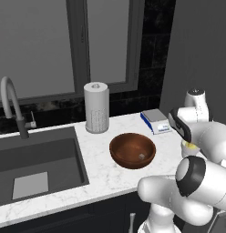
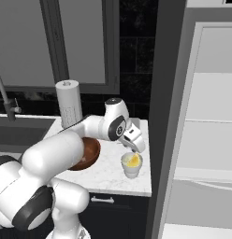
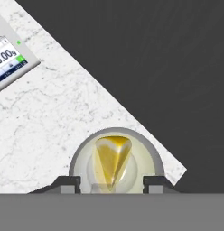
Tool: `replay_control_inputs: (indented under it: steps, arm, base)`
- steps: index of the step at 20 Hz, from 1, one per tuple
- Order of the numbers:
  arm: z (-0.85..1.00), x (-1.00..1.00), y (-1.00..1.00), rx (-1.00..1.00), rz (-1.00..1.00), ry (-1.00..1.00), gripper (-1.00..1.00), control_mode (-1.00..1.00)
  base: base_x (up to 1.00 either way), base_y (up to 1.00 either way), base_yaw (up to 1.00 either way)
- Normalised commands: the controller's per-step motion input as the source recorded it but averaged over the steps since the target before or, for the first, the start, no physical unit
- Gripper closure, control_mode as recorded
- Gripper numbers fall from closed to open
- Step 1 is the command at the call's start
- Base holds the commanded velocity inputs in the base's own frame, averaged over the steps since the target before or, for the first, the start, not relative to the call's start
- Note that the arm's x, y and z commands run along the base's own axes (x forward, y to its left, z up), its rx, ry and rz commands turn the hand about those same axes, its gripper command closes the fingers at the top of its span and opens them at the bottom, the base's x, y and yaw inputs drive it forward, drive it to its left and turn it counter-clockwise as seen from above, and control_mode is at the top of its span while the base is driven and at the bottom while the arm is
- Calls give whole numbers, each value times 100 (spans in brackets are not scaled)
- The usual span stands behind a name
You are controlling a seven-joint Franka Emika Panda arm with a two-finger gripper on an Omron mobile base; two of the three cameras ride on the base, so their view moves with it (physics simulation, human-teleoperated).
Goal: Grab a lemon wedge from the fridge and one ice cube from the ice bowl, and put them in the glass of lemonade.
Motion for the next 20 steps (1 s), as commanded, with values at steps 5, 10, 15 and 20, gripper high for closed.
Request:
replay_control_inputs:
  steps: [5, 10, 15, 20]
  arm:
    - [0, 0, 0, 0, 0, 0, -100, -100]
    - [0, -6, 0, 0, 0, 0, -100, -100]
    - [22, -25, 2, 1, 0, 0, -100, -100]
    - [38, -20, 25, 0, 1, -1, -100, -100]
  base:
    - [0, 0, 0]
    - [0, 0, 0]
    - [0, 0, 0]
    - [0, 0, 0]
